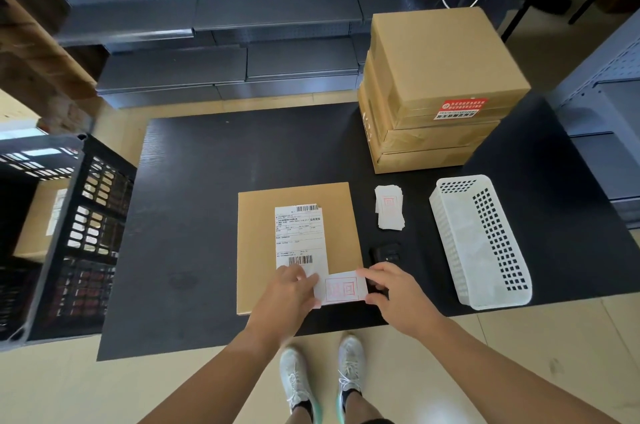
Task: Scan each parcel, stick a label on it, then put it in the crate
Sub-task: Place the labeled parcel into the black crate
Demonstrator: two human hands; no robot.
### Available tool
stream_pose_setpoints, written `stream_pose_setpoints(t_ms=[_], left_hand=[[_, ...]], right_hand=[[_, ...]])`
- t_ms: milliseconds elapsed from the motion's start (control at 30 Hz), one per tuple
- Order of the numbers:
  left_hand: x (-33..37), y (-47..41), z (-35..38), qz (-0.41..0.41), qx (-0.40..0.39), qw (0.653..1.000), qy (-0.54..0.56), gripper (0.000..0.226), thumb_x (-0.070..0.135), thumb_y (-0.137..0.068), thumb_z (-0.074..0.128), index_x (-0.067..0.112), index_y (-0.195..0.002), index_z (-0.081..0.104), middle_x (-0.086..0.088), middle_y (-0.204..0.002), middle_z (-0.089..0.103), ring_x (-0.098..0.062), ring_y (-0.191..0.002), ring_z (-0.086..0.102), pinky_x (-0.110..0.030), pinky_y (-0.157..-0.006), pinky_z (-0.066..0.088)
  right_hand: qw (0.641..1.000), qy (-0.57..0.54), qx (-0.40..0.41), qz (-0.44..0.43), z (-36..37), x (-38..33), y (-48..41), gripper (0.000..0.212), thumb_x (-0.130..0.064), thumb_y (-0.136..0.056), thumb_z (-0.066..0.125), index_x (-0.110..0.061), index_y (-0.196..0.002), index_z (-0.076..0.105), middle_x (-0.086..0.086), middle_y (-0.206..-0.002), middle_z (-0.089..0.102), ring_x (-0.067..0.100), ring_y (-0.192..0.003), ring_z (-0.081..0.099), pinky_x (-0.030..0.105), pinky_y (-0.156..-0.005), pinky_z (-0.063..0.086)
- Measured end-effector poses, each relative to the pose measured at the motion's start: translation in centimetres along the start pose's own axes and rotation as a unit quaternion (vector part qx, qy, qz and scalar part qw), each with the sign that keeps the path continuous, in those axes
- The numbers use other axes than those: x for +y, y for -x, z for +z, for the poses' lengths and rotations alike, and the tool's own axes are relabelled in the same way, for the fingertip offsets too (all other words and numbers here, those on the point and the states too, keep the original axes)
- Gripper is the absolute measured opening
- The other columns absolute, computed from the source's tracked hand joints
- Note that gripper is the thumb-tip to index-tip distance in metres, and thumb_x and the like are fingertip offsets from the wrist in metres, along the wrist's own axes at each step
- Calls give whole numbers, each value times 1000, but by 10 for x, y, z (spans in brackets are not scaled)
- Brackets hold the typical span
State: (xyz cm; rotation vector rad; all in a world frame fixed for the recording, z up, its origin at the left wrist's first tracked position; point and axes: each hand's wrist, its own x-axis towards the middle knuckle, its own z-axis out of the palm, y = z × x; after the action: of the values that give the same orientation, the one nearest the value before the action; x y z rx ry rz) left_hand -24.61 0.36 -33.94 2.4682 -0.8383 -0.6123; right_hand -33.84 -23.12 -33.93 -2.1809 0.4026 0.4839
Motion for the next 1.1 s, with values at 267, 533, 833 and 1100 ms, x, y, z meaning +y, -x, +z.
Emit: stream_pose_setpoints(t_ms=[267, 533, 833, 1100], left_hand=[[-26, -14, -47, -300, 150, 940, 67, 52, 42, -88, 67, 19, -131, 52, -8, -127, 55, -36, -121, 49, -43, -94, 41], [-52, 2, -33, -398, 104, 840, 354, 59, 38, -94, 65, 21, -145, 40, 12, -110, 58, -10, -96, 60, -32, -79, 48], [-37, 10, -71, -330, 185, 834, 401, 56, 33, -95, 66, 27, -145, 43, 22, -110, 58, -3, -99, 61, -33, -86, 53], [-13, 54, -144, -325, 354, 786, 388, 60, 36, -96, 65, 27, -149, 38, 12, -128, 53, -12, -108, 56, -30, -91, 44]], right_hand=[[977, -169, 85, 99, -3, -42, -33, 68, -37, -97, 68, -27, -156, 37, -6, -152, 49, 11, -132, 52, 31, -105, 46], [950, -239, 36, 196, 19, -46, -48, 65, -40, -97, 66, -30, -153, 35, -6, -133, 59, 16, -115, 60, 33, -90, 53], [954, -256, 83, 134, -7, -84, -47, 60, -38, -100, 62, -33, -154, 36, -10, -138, 58, 15, -122, 57, 42, -107, 49], [968, -247, 39, -25, -42, -183, -52, 57, -36, -99, 64, -36, -151, 40, -17, -126, 61, 10, -118, 59, 42, -107, 49]])
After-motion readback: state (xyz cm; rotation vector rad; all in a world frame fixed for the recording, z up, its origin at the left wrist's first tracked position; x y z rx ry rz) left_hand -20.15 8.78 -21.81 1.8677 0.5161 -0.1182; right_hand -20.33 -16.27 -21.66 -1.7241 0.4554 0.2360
